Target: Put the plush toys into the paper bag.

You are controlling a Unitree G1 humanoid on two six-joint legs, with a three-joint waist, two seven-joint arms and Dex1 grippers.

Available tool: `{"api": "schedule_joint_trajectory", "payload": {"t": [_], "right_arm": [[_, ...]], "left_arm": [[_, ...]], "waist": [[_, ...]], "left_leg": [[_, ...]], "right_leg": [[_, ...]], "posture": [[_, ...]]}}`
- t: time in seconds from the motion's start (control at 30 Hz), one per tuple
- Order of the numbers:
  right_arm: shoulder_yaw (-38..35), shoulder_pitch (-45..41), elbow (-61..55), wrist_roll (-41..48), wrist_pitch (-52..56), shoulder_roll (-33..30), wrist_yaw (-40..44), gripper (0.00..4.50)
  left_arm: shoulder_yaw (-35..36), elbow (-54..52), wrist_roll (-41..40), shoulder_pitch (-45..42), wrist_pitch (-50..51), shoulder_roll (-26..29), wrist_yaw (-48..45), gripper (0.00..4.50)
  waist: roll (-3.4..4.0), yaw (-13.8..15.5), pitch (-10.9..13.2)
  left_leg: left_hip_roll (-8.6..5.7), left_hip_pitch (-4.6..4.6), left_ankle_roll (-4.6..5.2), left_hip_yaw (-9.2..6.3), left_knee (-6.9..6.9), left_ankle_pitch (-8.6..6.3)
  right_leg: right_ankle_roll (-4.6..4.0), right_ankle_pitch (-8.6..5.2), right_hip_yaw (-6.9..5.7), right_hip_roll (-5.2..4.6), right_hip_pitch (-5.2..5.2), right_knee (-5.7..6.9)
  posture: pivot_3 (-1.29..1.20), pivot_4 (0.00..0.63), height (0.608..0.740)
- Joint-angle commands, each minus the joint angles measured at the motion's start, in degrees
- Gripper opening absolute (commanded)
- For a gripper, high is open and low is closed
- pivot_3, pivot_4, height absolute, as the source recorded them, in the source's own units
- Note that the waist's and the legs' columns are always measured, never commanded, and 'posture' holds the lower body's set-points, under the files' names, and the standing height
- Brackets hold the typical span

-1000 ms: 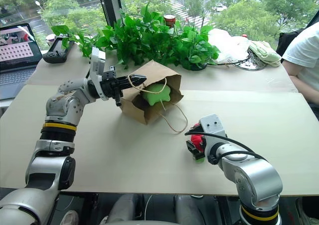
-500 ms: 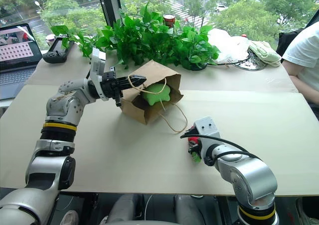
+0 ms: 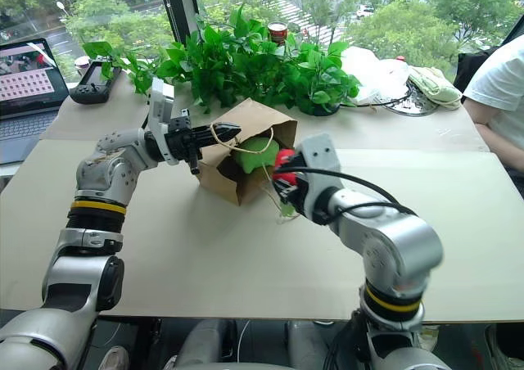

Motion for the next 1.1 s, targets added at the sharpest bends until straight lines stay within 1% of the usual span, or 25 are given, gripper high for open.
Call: {"api": "schedule_joint_trajectory", "payload": {"t": [0.03, 0.2, 0.37, 0.43, 0.53, 0.57, 0.6, 0.63, 0.73, 0.77, 0.97, 1.1], "right_arm": [[5.20, -4.05, 7.70, -1.90, -8.65, 0.12, 1.34, 1.66], [9.76, -9.75, 23.32, -4.72, -20.77, 3.47, 3.72, 1.66], [9.34, -14.56, 35.65, -5.81, -30.19, 8.15, 5.18, 1.66], [7.11, -15.35, 39.82, -5.33, -33.19, 10.50, 4.58, 1.66], [7.33, -15.46, 43.32, -6.75, -35.29, 11.03, 4.25, 1.66], [7.40, -15.32, 43.77, -7.01, -35.52, 11.08, 4.20, 1.91], [7.56, -14.96, 43.78, -7.35, -35.32, 10.95, 4.16, 2.19], [7.09, -14.46, 42.81, -6.98, -34.29, 10.78, 4.18, 2.33], [6.52, -13.07, 38.48, -6.03, -30.95, 9.26, 4.69, 3.35], [6.09, -12.49, 36.26, -5.60, -29.40, 8.41, 4.71, 3.76], [3.24, -7.11, 21.16, -2.97, -19.74, 3.41, 4.56, 3.76], [1.95, -1.81, 12.64, -1.26, -14.87, 0.78, 4.61, 3.76]], "left_arm": [[0.39, -1.16, 0.05, -1.65, -1.31, 0.00, -0.14, 0.00], [0.19, -1.16, 0.03, -1.84, -1.25, -0.26, -0.12, 0.00], [-0.05, -1.22, 0.09, -1.92, -1.24, -0.44, -0.27, 0.00], [-0.07, -1.08, 0.14, -2.03, -1.30, -0.47, -0.27, 0.00], [0.01, -0.92, 0.18, -2.08, -1.39, -0.38, -0.38, 0.00], [0.05, -0.91, 0.23, -2.08, -1.40, -0.39, -0.41, 0.00], [0.09, -0.94, 0.28, -2.05, -1.40, -0.39, -0.47, 0.00], [0.11, -0.89, 0.34, -2.06, -1.44, -0.39, -0.51, 0.00], [0.18, -0.58, 0.52, -2.11, -1.58, -0.36, -0.64, 0.00], [0.21, -0.53, 0.60, -2.09, -1.61, -0.35, -0.70, 0.00], [0.43, -0.43, 0.79, -1.91, -1.73, -0.35, -0.72, 0.00], [0.50, -0.52, 0.78, -1.82, -1.72, -0.38, -0.59, 0.00]], "waist": [[0.00, -0.04, 0.00], [0.00, -0.19, 0.00], [0.01, -0.38, 0.00], [0.01, -0.46, 0.01], [0.02, -0.47, 0.01], [0.02, -0.48, 0.01], [0.02, -0.50, 0.01], [0.02, -0.50, 0.01], [0.03, -0.58, 0.01], [0.03, -0.59, 0.01], [0.03, -0.48, 0.01], [0.03, -0.55, 0.01]], "left_leg": [[0.00, 0.00, 0.00, 0.00, 0.00, 0.00], [0.00, -0.02, 0.00, 0.01, -0.02, 0.00], [0.01, -0.04, 0.00, 0.01, -0.03, 0.00], [0.02, -0.04, 0.00, 0.02, -0.03, 0.00], [0.04, -0.06, 0.00, 0.02, -0.04, 0.00], [0.04, -0.06, 0.00, 0.02, -0.04, 0.00], [0.04, -0.07, 0.00, 0.03, -0.04, 0.00], [0.04, -0.08, 0.00, 0.03, -0.04, 0.00], [0.05, -0.12, 0.00, 0.03, -0.05, 0.00], [0.06, -0.13, 0.00, 0.02, -0.05, 0.00], [0.06, -0.23, 0.00, 0.00, -0.05, 0.00], [0.06, -0.22, 0.00, -0.01, -0.07, 0.00]], "right_leg": [[0.00, 0.00, 0.00, 0.00, -0.01, 0.01], [0.00, 0.00, 0.00, 0.00, -0.02, 0.00], [-0.01, 0.01, -0.02, 0.00, -0.03, 0.04], [-0.01, 0.01, -0.02, 0.00, -0.03, 0.05], [-0.01, 0.01, -0.04, -0.01, -0.02, 0.10], [-0.01, 0.01, -0.05, -0.01, 0.00, 0.11], [-0.01, 0.01, -0.05, -0.02, -0.01, 0.11], [-0.01, 0.01, -0.05, -0.02, -0.01, 0.12], [-0.01, 0.01, -0.06, -0.02, -0.02, 0.13], [-0.01, 0.01, -0.07, -0.02, -0.02, 0.14], [-0.01, 0.01, -0.10, -0.04, -0.06, 0.11], [-0.01, 0.01, -0.11, -0.03, -0.06, 0.09]], "posture": [[0.00, 0.150, 0.740], [0.00, 0.150, 0.740], [0.00, 0.150, 0.740], [0.00, 0.150, 0.740], [0.00, 0.150, 0.740], [0.00, 0.150, 0.740], [0.00, 0.150, 0.740], [0.00, 0.150, 0.740], [0.00, 0.150, 0.740], [0.00, 0.150, 0.740], [0.00, 0.150, 0.740], [0.00, 0.150, 0.740]]}}
